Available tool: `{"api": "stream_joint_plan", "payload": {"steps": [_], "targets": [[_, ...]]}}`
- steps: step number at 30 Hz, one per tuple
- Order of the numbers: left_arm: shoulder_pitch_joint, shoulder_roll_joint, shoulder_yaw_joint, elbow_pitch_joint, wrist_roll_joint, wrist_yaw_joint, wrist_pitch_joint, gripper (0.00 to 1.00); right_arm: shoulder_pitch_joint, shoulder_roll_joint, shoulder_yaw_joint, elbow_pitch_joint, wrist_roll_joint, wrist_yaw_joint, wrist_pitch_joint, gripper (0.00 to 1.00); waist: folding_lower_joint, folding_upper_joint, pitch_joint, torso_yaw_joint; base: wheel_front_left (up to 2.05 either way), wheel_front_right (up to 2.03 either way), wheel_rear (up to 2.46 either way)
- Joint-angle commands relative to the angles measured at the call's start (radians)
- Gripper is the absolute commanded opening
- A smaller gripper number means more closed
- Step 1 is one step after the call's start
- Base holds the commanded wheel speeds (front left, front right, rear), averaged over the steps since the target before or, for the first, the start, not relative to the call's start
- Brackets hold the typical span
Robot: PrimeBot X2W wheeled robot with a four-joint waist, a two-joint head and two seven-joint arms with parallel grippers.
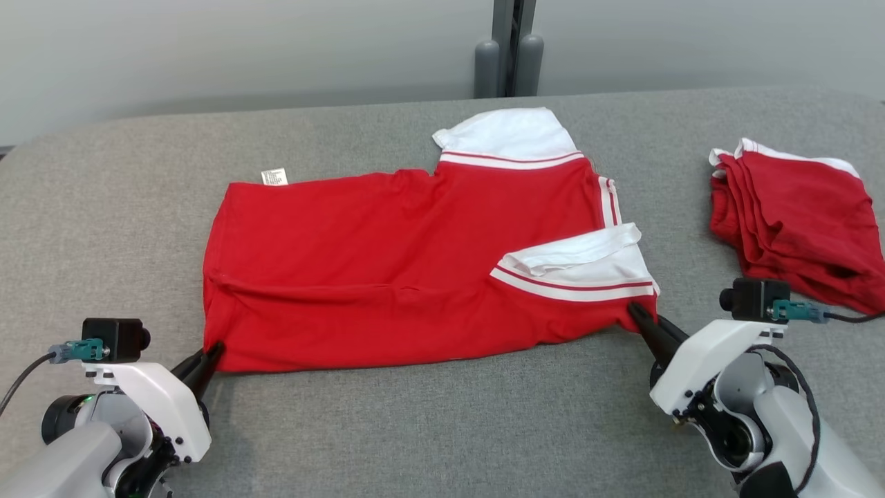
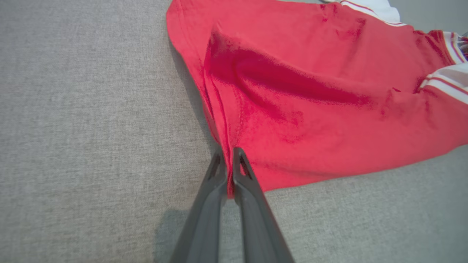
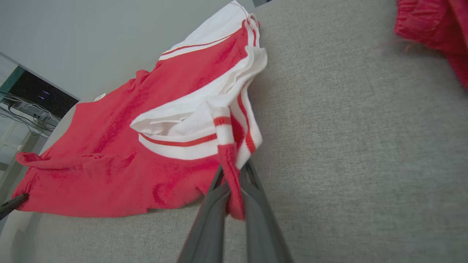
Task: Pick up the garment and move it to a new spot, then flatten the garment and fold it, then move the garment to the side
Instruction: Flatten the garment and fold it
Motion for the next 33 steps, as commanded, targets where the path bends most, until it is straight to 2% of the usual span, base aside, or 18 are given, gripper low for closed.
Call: {"api": "stream_joint_plan", "payload": {"steps": [1, 7, 13, 20, 24, 33], "targets": [[0.007, 0.012, -0.001, -0.006, 0.006, 0.002, 0.000, 0.00, 0.017, -0.010, 0.002, -0.012, 0.017, 0.000, 0.004, 0.00, 0.0000, 0.0000, -0.014, 0.005, 0.00, 0.00, 0.00], [0.050, 0.087, -0.023, -0.131, -0.002, 0.011, 0.051, 0.00, 0.112, -0.068, 0.016, -0.129, 0.107, 0.000, 0.075, 0.00, 0.0000, 0.0000, -0.041, 0.008, 0.00, 0.00, 0.00], [0.091, 0.183, -0.038, -0.289, -0.011, 0.065, 0.101, 0.00, 0.212, -0.112, -0.005, -0.262, 0.143, 0.000, 0.135, 0.00, 0.0000, 0.0000, -0.042, 0.002, 0.00, 0.00, 0.00], [0.132, 0.286, -0.033, -0.442, -0.023, 0.134, 0.113, 0.00, 0.342, -0.145, -0.112, -0.406, 0.130, 0.000, 0.213, 0.00, 0.0000, 0.0000, -0.042, -0.002, 0.00, 0.00, 0.00], [0.156, 0.326, -0.036, -0.507, -0.036, 0.155, 0.122, 0.00, 0.429, -0.127, -0.177, -0.508, 0.114, 0.000, 0.273, 0.00, 0.0000, 0.0000, -0.043, -0.003, 0.00, 0.00, 0.00], [0.188, 0.364, -0.041, -0.579, -0.051, 0.180, 0.133, 0.00, 0.578, -0.043, -0.279, -0.673, 0.043, 0.000, 0.424, 0.00, 0.0000, 0.0000, -0.041, -0.012, 0.00, 0.00, 0.00]]}}
